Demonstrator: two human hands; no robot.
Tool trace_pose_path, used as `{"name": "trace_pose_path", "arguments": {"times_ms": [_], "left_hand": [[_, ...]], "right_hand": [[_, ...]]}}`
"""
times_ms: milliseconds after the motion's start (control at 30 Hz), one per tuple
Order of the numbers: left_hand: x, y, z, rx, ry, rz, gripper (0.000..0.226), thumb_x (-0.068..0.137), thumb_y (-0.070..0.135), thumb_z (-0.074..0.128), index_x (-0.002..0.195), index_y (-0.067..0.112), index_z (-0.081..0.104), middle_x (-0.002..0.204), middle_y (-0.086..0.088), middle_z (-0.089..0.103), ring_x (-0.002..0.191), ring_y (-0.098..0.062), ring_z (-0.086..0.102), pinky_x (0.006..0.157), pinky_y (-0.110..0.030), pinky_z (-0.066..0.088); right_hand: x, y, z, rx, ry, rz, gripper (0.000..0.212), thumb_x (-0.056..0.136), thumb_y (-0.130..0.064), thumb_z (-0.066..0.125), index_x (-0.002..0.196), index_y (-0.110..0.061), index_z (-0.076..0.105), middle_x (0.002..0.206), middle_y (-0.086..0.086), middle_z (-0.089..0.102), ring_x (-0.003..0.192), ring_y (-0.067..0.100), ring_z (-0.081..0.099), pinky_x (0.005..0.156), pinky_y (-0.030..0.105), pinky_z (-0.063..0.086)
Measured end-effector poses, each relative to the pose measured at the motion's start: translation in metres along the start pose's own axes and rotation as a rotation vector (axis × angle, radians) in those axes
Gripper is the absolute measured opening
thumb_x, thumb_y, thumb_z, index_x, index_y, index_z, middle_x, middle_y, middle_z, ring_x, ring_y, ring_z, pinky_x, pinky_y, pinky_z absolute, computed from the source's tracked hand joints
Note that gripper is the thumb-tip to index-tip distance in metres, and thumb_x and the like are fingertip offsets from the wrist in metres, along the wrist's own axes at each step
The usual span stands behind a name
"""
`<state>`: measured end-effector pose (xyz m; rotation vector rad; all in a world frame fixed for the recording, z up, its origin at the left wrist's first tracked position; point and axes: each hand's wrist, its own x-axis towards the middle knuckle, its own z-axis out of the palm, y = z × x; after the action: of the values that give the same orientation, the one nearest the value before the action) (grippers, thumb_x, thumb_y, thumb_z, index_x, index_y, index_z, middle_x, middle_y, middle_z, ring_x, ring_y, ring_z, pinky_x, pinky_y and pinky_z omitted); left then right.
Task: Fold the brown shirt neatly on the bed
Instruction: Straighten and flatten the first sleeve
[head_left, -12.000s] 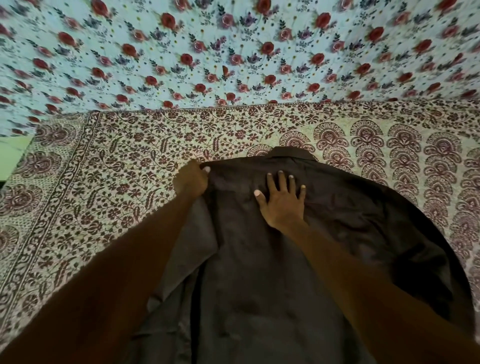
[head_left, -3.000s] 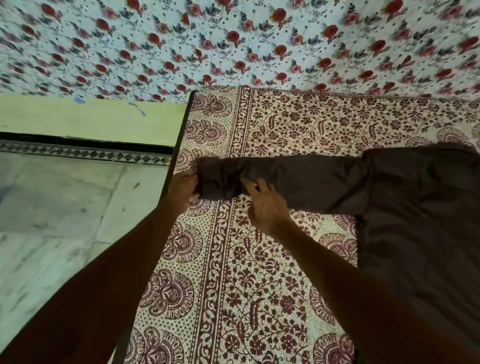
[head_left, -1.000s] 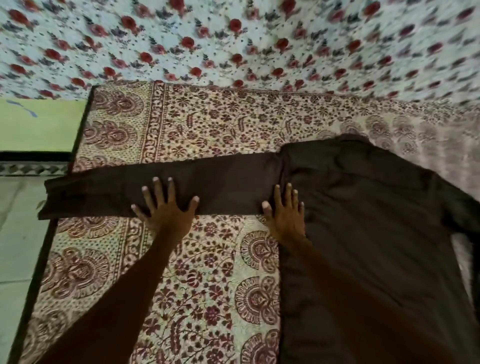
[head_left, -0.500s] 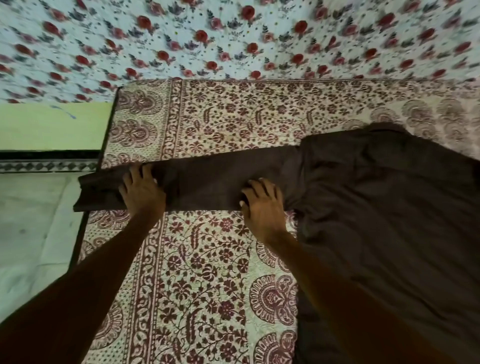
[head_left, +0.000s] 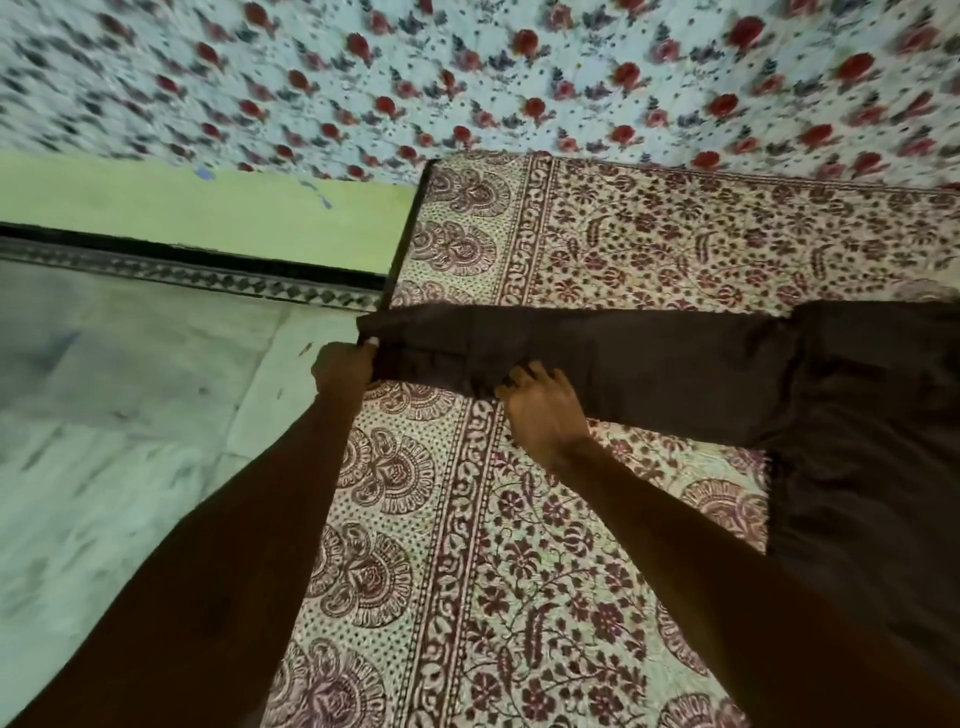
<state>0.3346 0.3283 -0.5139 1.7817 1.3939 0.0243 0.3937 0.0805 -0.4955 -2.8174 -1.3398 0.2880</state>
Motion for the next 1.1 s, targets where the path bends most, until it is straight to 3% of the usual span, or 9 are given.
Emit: {"name": "trace_pose_path", "arguments": {"times_ms": [100,167,300,633,733,833,900,967,1100], "left_hand": [[-0.010,-0.009,-0.001,-0.064,0.135,0.088,0.034,0.087,0.030,0.067,0.104,0.001,0.068,0.109,-0.019,0.069,0.106,-0.035,0.063,0.090,-0.034,0.050],[-0.022,-0.017,-0.004,-0.104,0.193,0.098,0.029,0.090,0.027,0.063,0.104,0.002,0.065,0.109,-0.019,0.067,0.106,-0.034,0.061,0.089,-0.035,0.047],[-0.053,-0.029,-0.014,-0.188,0.315,0.093,0.024,0.095,0.023,0.055,0.106,0.002,0.057,0.109,-0.018,0.065,0.104,-0.033,0.060,0.082,-0.034,0.044],[-0.064,-0.057,-0.028,0.013,0.192,-0.053,0.030,0.097,0.025,0.053,0.117,0.003,0.055,0.123,-0.023,0.060,0.115,-0.041,0.055,0.093,-0.043,0.045],[-0.071,-0.050,-0.019,0.095,0.351,-0.102,0.035,0.091,0.025,0.057,0.121,0.009,0.048,0.133,-0.020,0.047,0.122,-0.040,0.046,0.099,-0.047,0.036],[-0.093,-0.031,0.003,0.256,0.466,0.117,0.044,0.085,0.023,0.059,0.125,0.012,0.045,0.139,-0.019,0.040,0.126,-0.039,0.039,0.101,-0.049,0.031],[-0.116,-0.016,0.031,0.350,0.358,0.404,0.045,0.085,0.025,0.058,0.126,0.010,0.046,0.139,-0.020,0.041,0.127,-0.040,0.039,0.103,-0.052,0.031],[-0.143,0.002,0.072,0.410,0.118,0.674,0.046,0.089,0.031,0.055,0.131,0.014,0.048,0.139,-0.017,0.043,0.129,-0.039,0.040,0.104,-0.054,0.032],[-0.185,0.034,0.151,0.553,-0.242,0.854,0.066,0.091,0.059,0.044,0.149,0.032,0.028,0.160,-0.003,0.021,0.148,-0.031,0.012,0.116,-0.059,0.011]], "right_hand": [[-0.002,-0.007,0.004,-0.026,0.105,0.030,0.035,0.066,-0.004,0.069,0.099,-0.015,0.073,0.090,0.008,0.069,0.088,0.031,0.063,0.074,0.039,0.054],[-0.007,-0.010,0.009,-0.033,0.154,0.043,0.029,0.065,-0.005,0.069,0.091,-0.017,0.075,0.085,0.004,0.068,0.083,0.028,0.063,0.071,0.037,0.054],[-0.024,-0.015,0.019,-0.022,0.191,0.021,0.025,0.067,-0.007,0.071,0.088,-0.018,0.074,0.089,0.004,0.068,0.085,0.027,0.063,0.073,0.037,0.052],[-0.051,-0.025,0.031,0.071,0.152,-0.016,0.031,0.079,-0.010,0.069,0.110,-0.017,0.068,0.105,0.003,0.064,0.097,0.024,0.061,0.083,0.041,0.055],[-0.056,-0.016,0.026,0.164,0.172,-0.018,0.026,0.094,-0.024,0.053,0.117,-0.020,0.063,0.112,0.002,0.061,0.104,0.022,0.057,0.089,0.040,0.050],[-0.071,0.010,0.019,0.264,0.265,0.133,0.029,0.099,-0.027,0.044,0.119,-0.019,0.062,0.115,0.005,0.062,0.106,0.023,0.055,0.090,0.039,0.047],[-0.083,0.038,0.014,0.294,0.314,0.268,0.032,0.099,-0.026,0.041,0.123,-0.018,0.060,0.119,0.007,0.061,0.108,0.025,0.054,0.091,0.040,0.049],[-0.098,0.076,0.011,0.276,0.338,0.400,0.036,0.097,-0.023,0.040,0.126,-0.015,0.059,0.120,0.011,0.061,0.108,0.031,0.054,0.089,0.043,0.050],[-0.129,0.156,0.009,0.278,0.310,0.718,0.046,0.092,-0.018,0.040,0.137,-0.012,0.051,0.137,0.016,0.052,0.124,0.037,0.047,0.100,0.044,0.044]]}}
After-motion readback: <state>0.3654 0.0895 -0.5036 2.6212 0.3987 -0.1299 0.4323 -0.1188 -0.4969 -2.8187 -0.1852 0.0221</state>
